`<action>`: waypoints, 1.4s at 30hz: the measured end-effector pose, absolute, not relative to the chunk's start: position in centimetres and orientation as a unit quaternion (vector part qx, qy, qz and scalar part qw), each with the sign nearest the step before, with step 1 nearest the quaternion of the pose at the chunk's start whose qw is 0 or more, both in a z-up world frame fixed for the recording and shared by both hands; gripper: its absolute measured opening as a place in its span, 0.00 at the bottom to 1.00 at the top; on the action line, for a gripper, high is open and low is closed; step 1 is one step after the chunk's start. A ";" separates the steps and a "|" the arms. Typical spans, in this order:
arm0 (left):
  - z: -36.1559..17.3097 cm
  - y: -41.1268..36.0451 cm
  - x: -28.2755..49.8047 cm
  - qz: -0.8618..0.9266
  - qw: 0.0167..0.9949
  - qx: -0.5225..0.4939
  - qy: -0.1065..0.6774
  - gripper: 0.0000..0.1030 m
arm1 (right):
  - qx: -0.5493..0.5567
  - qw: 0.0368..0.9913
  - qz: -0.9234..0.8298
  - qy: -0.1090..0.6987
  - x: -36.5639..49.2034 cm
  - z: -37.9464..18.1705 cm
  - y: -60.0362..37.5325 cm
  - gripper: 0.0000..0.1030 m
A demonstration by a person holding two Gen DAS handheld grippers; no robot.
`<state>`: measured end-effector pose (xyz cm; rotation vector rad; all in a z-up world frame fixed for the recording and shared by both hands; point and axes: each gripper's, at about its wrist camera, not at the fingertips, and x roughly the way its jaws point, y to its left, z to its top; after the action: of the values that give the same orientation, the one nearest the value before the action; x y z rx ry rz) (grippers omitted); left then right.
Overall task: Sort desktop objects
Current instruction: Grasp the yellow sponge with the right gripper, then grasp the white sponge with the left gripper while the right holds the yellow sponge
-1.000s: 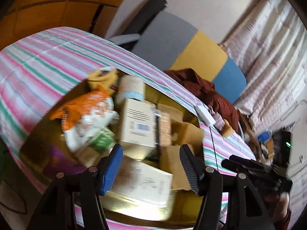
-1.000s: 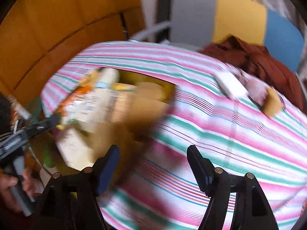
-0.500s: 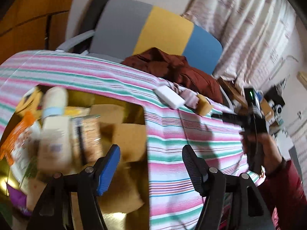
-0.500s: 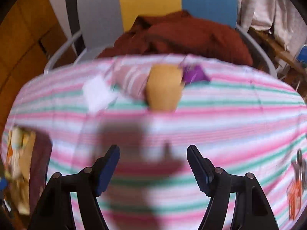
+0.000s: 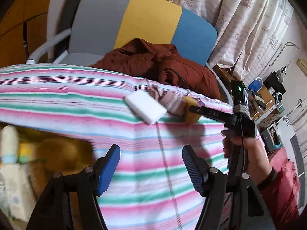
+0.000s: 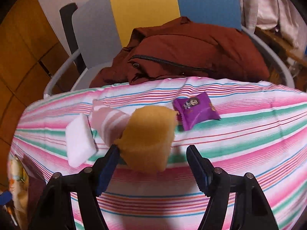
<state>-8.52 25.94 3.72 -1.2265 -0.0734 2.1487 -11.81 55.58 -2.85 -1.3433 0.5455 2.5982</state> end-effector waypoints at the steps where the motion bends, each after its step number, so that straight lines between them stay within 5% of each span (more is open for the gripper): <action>1: 3.6 26.7 -8.9 0.820 0.327 -0.470 -0.030 0.68 | -0.452 0.072 0.867 0.195 -11.9 -3.1 55.8 0.61; 5: 2.3 30.0 -10.3 0.818 0.328 -0.472 -0.025 0.72 | -0.454 0.050 0.862 0.220 -11.6 -3.0 55.6 0.55; 6: 2.0 30.6 -10.6 0.817 0.327 -0.474 -0.019 0.72 | -0.451 0.046 0.863 0.223 -11.6 -2.8 55.5 0.58; 8: 1.5 31.8 -11.5 0.820 0.318 -0.476 -0.003 0.72 | -0.439 0.054 0.870 0.218 -11.5 -2.2 55.4 0.85; 9: 1.3 32.3 -11.9 0.823 0.316 -0.473 0.002 0.72 | -0.432 0.059 0.875 0.210 -11.4 -1.9 55.3 0.85; 12: 0.5 33.5 -13.6 0.823 0.299 -0.483 0.004 0.72 | -0.455 0.059 0.869 0.188 -12.0 -2.5 55.0 0.71; 14: -0.2 34.2 -14.7 0.817 0.292 -0.497 -0.001 0.72 | -0.474 0.059 0.855 0.202 -12.2 -3.5 55.4 0.51; 27: -2.9 38.5 -19.0 0.805 0.259 -0.534 -0.014 0.77 | -0.505 0.080 0.813 0.278 -10.3 -4.0 58.5 0.47; 32: -3.7 40.2 -19.4 0.828 0.235 -0.505 0.056 0.77 | -0.508 0.077 0.811 0.280 -10.4 -4.3 58.7 0.47; 42: -4.6 39.3 -17.9 0.848 0.251 -0.458 0.089 0.68 | -0.508 0.075 0.809 0.286 -10.7 -4.6 58.7 0.47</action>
<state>-17.94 39.32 -4.56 -1.2455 0.2430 2.3078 -10.69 58.72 -4.58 -1.5235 0.8577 2.4280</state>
